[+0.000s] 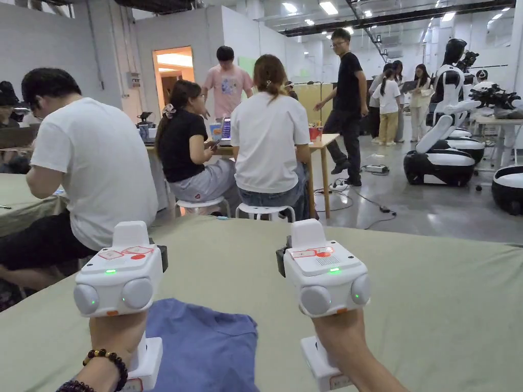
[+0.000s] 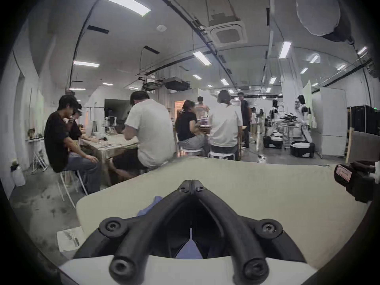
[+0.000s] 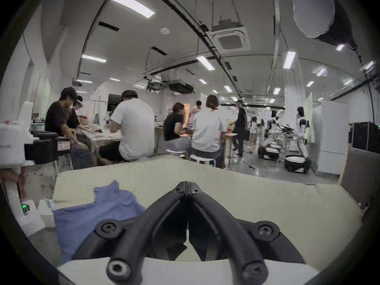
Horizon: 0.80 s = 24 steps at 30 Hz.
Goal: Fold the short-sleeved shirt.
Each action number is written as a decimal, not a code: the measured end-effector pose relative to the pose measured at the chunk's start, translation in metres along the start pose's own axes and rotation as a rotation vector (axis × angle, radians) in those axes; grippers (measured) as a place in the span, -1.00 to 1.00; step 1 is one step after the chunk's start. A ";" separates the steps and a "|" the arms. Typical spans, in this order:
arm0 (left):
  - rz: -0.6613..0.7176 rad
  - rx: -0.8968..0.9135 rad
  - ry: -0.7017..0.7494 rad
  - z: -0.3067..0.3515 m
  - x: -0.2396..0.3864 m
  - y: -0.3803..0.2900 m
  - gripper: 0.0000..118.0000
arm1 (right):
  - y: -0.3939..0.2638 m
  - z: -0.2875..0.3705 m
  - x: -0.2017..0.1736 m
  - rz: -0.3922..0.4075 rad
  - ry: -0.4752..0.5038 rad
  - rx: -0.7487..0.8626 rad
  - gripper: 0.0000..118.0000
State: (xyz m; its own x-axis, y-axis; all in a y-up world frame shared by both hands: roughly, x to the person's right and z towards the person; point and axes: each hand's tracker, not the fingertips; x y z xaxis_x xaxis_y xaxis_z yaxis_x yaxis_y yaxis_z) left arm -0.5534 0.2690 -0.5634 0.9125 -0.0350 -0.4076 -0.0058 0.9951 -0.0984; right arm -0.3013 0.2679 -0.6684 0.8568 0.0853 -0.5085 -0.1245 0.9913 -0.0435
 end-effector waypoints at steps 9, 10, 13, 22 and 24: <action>-0.004 -0.318 -0.155 -0.022 0.005 -0.023 -1.00 | -0.017 0.003 -0.006 -0.021 0.031 -0.036 -0.96; 0.000 -0.392 -0.188 -0.032 0.010 -0.029 -1.00 | -0.022 -0.002 -0.002 -0.018 0.034 -0.047 -0.96; -0.016 -0.578 -0.266 -0.075 0.022 -0.056 -1.00 | -0.034 -0.007 0.005 -0.016 0.026 -0.063 -0.96; -0.040 -0.855 -0.300 -0.161 0.059 -0.132 0.72 | -0.080 -0.048 0.028 -0.028 0.065 -0.157 -0.92; -0.045 -0.844 -0.311 -0.171 0.061 -0.144 0.80 | -0.089 -0.055 0.030 -0.022 0.075 -0.170 -0.92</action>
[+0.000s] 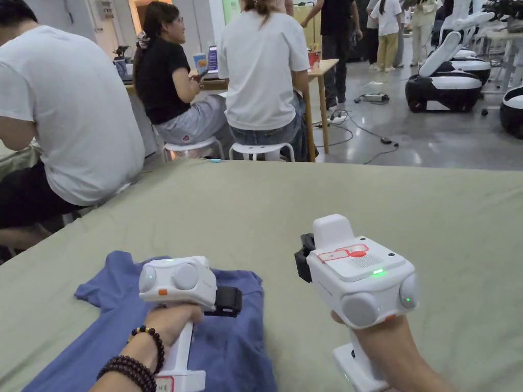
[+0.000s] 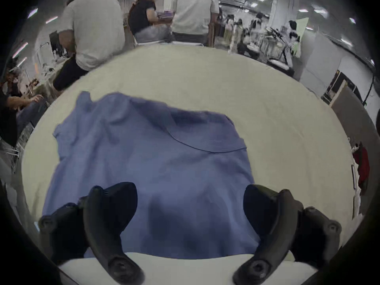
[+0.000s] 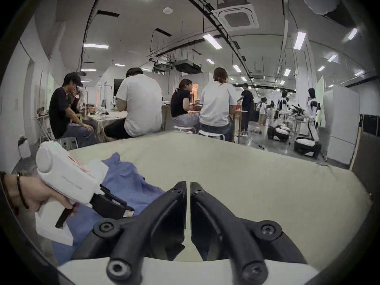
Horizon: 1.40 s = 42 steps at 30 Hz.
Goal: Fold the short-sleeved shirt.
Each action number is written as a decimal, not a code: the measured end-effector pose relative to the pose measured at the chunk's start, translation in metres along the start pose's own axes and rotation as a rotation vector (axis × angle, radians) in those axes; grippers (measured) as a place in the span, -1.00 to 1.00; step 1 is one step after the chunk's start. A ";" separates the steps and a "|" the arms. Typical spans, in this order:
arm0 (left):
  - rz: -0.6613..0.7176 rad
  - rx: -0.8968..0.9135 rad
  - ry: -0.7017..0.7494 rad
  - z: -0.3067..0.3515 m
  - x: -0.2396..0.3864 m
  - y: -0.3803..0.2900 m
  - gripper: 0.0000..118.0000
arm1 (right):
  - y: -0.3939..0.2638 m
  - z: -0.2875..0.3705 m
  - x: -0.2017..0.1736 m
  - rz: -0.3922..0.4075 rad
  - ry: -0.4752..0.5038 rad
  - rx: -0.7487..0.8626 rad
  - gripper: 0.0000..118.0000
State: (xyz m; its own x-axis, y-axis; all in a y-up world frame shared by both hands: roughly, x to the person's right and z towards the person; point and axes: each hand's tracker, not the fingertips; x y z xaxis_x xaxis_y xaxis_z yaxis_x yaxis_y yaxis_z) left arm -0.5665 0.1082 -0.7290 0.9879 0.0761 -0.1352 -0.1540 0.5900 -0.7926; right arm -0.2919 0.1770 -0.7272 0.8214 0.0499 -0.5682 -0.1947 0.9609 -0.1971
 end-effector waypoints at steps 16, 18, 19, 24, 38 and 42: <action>0.024 0.064 0.099 -0.002 -0.007 -0.003 -0.98 | -0.026 -0.018 0.008 0.011 0.020 -0.073 -0.90; -0.012 0.133 0.101 0.011 0.000 0.000 -0.98 | -0.026 -0.011 0.017 0.014 0.009 -0.075 -0.89; -0.043 0.170 0.109 0.022 0.006 0.004 -0.98 | -0.026 -0.006 0.023 0.028 -0.007 -0.074 -0.89; -0.078 0.273 0.062 0.061 0.033 0.033 -0.98 | -0.022 0.025 0.063 0.011 -0.066 -0.057 -0.89; -0.459 0.483 -0.504 0.137 0.370 0.056 -0.98 | -0.064 0.216 0.256 -0.004 -0.467 -0.108 -0.89; -0.561 0.394 -0.665 0.109 0.485 0.032 -0.98 | -0.082 0.283 0.314 -0.044 -0.608 -0.128 -0.89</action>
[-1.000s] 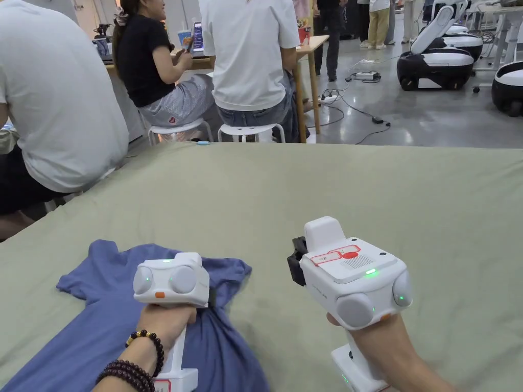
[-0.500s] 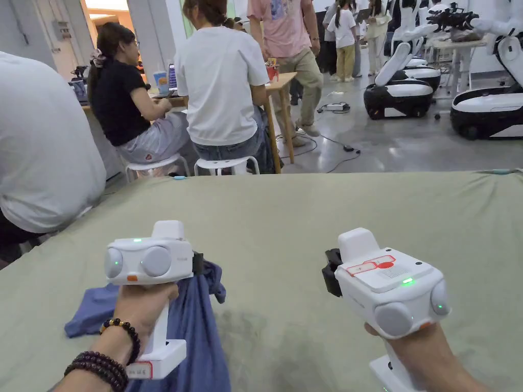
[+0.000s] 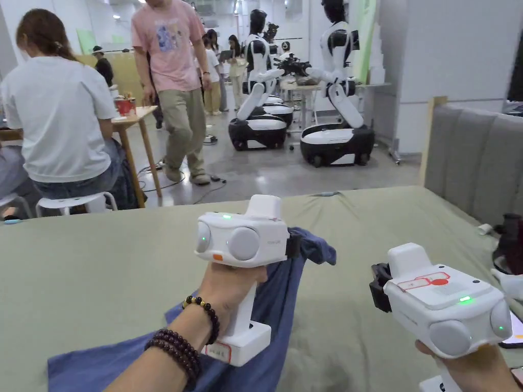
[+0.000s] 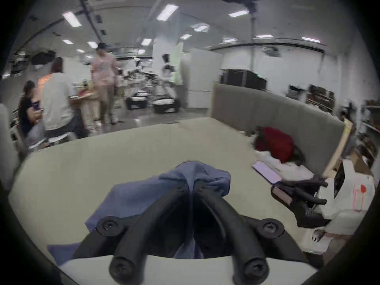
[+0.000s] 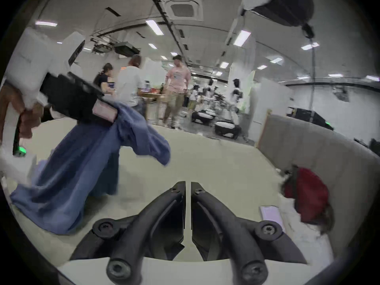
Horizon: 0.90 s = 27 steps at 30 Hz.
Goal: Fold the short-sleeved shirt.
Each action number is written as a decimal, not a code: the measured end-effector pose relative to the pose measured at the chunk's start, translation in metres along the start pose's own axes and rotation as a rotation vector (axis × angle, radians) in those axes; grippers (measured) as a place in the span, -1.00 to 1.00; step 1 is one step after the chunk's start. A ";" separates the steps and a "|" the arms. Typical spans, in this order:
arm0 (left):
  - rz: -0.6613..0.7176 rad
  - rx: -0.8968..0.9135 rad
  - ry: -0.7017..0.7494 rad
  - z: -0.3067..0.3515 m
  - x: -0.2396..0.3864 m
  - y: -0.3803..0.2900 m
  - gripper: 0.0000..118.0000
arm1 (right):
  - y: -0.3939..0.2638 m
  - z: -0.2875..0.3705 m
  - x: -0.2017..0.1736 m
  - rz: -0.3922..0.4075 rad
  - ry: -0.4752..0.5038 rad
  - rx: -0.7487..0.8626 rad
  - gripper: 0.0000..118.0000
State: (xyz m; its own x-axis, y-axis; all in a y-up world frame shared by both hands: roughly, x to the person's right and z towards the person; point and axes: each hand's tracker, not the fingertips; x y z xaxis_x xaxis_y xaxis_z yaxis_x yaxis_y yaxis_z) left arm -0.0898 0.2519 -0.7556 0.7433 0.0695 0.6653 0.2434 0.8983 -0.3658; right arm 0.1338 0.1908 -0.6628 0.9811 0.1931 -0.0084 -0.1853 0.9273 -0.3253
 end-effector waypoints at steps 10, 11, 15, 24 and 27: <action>-0.093 -0.326 -0.144 -0.184 0.087 -0.093 -0.98 | -0.071 0.006 0.109 -0.106 -0.167 -0.106 -0.89; -0.095 -0.326 -0.136 -0.191 0.086 -0.097 -0.98 | -0.076 0.004 0.111 -0.110 -0.167 -0.115 -0.89; -0.091 -0.309 -0.122 -0.189 0.086 -0.101 -0.96 | -0.090 0.001 0.105 -0.107 -0.155 -0.148 -0.89; -0.056 -0.121 -0.009 -0.101 0.034 -0.056 0.82 | -0.057 0.002 0.058 -0.092 -0.083 -0.105 -0.89; 0.003 -0.081 0.072 -0.047 -0.007 -0.052 0.70 | -0.039 0.003 0.032 -0.082 -0.047 -0.073 -0.89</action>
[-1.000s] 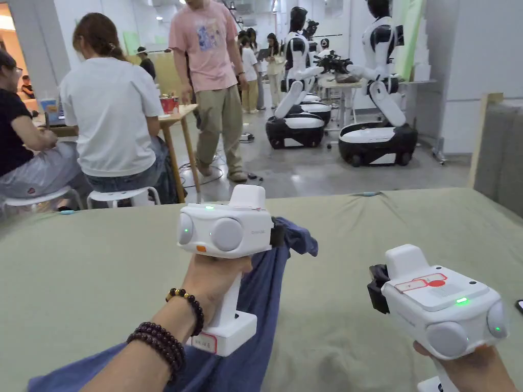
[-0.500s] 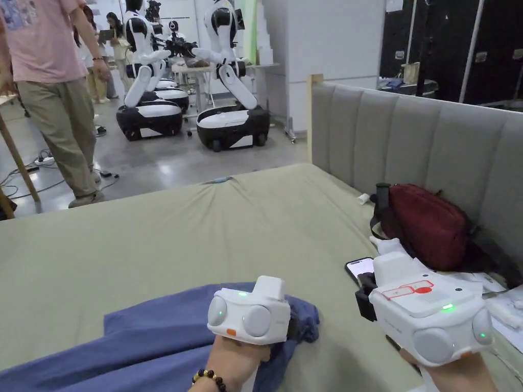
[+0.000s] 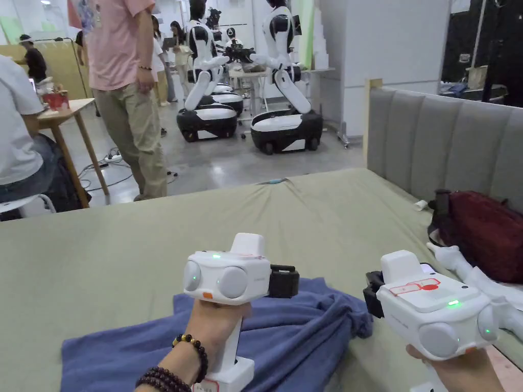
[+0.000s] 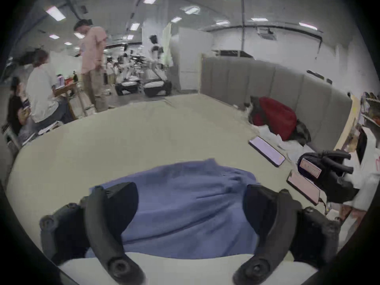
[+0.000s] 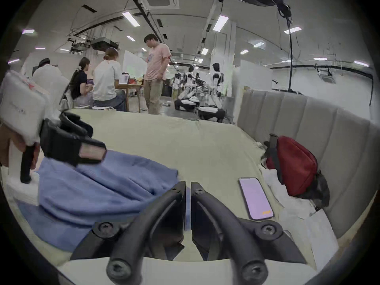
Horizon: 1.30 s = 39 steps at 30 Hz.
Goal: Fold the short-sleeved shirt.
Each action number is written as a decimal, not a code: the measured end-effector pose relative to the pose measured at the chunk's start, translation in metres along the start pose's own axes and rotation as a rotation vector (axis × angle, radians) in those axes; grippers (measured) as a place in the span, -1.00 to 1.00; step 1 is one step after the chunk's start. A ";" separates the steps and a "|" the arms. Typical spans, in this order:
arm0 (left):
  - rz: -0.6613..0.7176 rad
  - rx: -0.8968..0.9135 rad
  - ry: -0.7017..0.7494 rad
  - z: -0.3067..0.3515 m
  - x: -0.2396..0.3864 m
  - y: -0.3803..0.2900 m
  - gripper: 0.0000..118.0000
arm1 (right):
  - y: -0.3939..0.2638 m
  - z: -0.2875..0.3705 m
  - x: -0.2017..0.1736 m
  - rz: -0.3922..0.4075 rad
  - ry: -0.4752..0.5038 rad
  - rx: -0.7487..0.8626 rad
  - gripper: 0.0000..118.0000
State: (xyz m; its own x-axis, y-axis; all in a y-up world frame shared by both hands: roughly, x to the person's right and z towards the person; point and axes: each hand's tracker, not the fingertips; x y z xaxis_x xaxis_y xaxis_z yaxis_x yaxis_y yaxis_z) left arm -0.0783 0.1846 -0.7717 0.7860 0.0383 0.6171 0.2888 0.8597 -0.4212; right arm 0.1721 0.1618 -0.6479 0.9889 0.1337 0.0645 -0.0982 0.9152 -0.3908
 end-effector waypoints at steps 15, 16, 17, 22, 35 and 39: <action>0.192 0.035 0.394 0.195 -0.172 -0.080 -1.00 | 0.033 -0.015 -0.121 -0.010 0.204 0.058 -0.89; 0.204 0.026 0.411 0.193 -0.176 -0.081 -1.00 | 0.033 -0.016 -0.126 -0.003 0.209 0.057 -0.89; 0.209 0.018 0.420 0.193 -0.179 -0.083 -1.00 | 0.032 -0.013 -0.129 0.002 0.212 0.057 -0.89; 0.254 -0.088 0.525 0.152 -0.208 -0.098 -0.81 | 0.031 -0.024 -0.139 0.036 0.208 0.044 -0.89; 0.299 -0.254 0.491 0.040 -0.288 -0.138 0.68 | 0.027 -0.083 -0.154 0.020 0.221 -0.013 -0.89; 0.286 -0.281 0.478 0.028 -0.286 -0.154 0.35 | 0.021 -0.089 -0.161 0.034 0.235 -0.027 -0.89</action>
State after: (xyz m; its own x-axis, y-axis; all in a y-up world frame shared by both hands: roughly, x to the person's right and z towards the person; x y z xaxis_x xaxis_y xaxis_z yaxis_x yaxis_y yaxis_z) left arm -0.3625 0.0556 -0.8647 0.9925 -0.0410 0.1153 0.1122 0.6799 -0.7246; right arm 0.0206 0.1260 -0.7485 0.9842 0.0687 -0.1635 -0.1316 0.9007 -0.4140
